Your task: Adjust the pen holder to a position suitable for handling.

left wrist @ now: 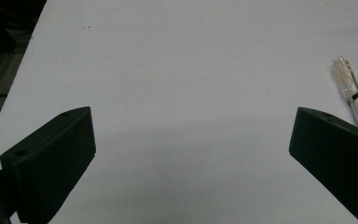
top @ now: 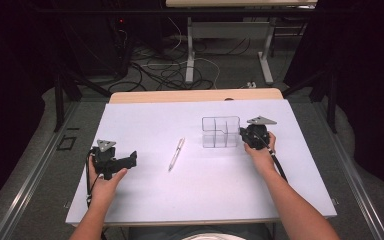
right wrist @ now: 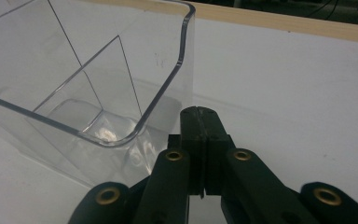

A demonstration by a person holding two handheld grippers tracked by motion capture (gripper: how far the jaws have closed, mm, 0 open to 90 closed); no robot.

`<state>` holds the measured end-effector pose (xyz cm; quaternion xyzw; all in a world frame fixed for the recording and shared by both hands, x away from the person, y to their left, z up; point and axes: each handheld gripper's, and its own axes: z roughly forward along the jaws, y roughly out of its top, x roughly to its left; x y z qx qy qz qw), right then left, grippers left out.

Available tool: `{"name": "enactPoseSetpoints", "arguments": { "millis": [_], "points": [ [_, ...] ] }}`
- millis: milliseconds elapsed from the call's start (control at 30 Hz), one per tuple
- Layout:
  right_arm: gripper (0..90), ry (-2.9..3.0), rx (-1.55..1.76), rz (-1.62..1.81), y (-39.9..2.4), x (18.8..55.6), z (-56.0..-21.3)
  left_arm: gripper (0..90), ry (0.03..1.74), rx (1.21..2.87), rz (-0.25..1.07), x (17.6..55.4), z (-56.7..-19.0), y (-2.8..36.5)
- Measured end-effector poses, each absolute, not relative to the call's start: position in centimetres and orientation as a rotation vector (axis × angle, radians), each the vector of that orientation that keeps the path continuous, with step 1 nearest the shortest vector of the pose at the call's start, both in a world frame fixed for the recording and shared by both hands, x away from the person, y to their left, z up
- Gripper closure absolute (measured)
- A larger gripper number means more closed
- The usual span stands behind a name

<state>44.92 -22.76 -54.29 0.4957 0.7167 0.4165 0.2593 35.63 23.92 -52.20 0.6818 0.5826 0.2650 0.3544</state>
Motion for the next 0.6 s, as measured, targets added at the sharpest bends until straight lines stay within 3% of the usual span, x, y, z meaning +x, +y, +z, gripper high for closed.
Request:
{"name": "enactPoseSetpoints", "arguments": {
  "millis": [600],
  "points": [
    [90.0, 2.046, 1.315, 1.100, -18.9, 46.5, -53.3, 0.4, 1.505, 1.773, 0.665, 35.6, -52.4, 24.0]
  ]
}}
